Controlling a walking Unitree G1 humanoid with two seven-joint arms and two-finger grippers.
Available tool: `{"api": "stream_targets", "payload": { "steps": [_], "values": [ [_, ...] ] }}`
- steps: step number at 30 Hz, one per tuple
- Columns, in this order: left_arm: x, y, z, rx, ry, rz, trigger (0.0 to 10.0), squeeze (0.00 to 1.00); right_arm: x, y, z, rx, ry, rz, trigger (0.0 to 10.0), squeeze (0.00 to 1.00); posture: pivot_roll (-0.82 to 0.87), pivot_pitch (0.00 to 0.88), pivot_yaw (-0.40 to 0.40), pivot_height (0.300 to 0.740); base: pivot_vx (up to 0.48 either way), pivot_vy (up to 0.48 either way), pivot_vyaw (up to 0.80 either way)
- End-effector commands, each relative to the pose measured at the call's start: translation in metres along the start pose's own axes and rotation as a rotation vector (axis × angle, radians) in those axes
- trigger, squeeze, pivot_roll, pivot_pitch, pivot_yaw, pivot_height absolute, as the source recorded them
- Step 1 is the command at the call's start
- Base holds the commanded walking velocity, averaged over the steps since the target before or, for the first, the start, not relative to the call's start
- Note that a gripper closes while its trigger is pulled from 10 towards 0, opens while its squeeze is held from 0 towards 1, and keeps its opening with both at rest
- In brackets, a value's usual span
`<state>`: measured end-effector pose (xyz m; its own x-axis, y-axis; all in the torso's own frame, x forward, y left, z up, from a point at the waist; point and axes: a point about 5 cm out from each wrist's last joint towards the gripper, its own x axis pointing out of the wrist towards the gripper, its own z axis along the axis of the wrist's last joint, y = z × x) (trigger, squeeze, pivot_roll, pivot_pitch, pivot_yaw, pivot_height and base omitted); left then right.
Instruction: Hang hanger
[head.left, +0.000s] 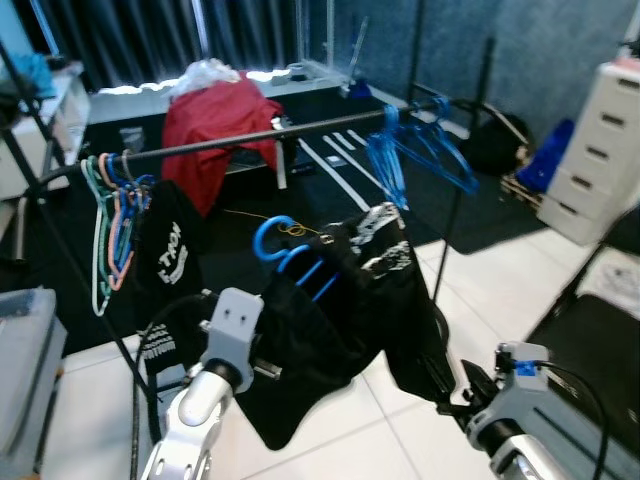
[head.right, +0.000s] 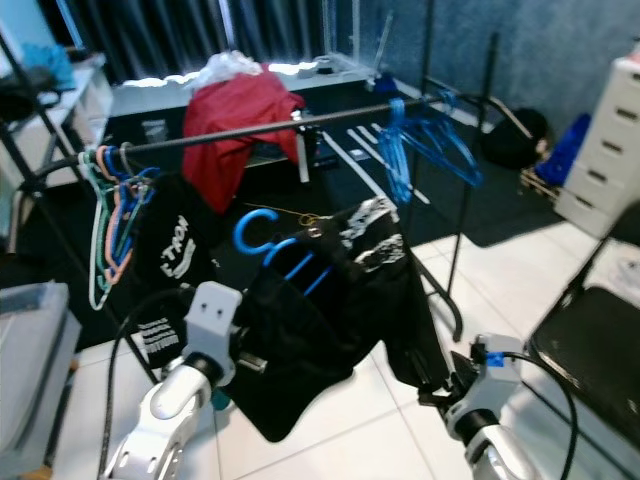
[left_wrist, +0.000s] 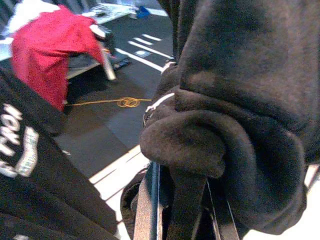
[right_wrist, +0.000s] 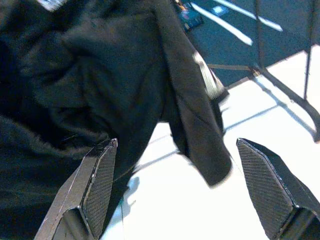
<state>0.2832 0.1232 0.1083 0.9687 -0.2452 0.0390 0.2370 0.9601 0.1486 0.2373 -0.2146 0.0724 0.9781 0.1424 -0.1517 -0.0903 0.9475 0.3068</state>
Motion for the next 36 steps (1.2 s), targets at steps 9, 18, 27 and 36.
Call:
{"api": "stream_targets", "payload": {
  "steps": [9,18,27,36],
  "values": [
    [0.015,-0.002,0.004,-0.019,0.043,0.065,10.0,0.0,-0.001,0.003,-0.005,0.013,0.007,0.007,10.0,0.0,-0.13,0.0,0.024,0.74,0.48,0.0,0.0],
    [0.025,-0.012,0.004,-0.071,0.082,0.066,10.0,0.0,-0.001,0.003,-0.005,0.013,0.008,0.008,10.0,0.0,-0.14,0.0,0.029,0.74,0.48,0.0,0.0],
    [0.019,0.026,-0.005,-0.092,0.147,0.294,10.0,0.0,-0.002,0.003,-0.006,0.013,0.014,0.008,10.0,0.0,-0.13,0.0,0.025,0.74,0.187,0.0,0.0],
    [-0.004,0.058,-0.019,-0.134,0.203,0.511,10.0,0.0,-0.002,0.002,-0.007,0.013,0.029,0.016,10.0,0.0,-0.12,0.0,0.019,0.74,0.0,0.0,0.0]
  ]
}}
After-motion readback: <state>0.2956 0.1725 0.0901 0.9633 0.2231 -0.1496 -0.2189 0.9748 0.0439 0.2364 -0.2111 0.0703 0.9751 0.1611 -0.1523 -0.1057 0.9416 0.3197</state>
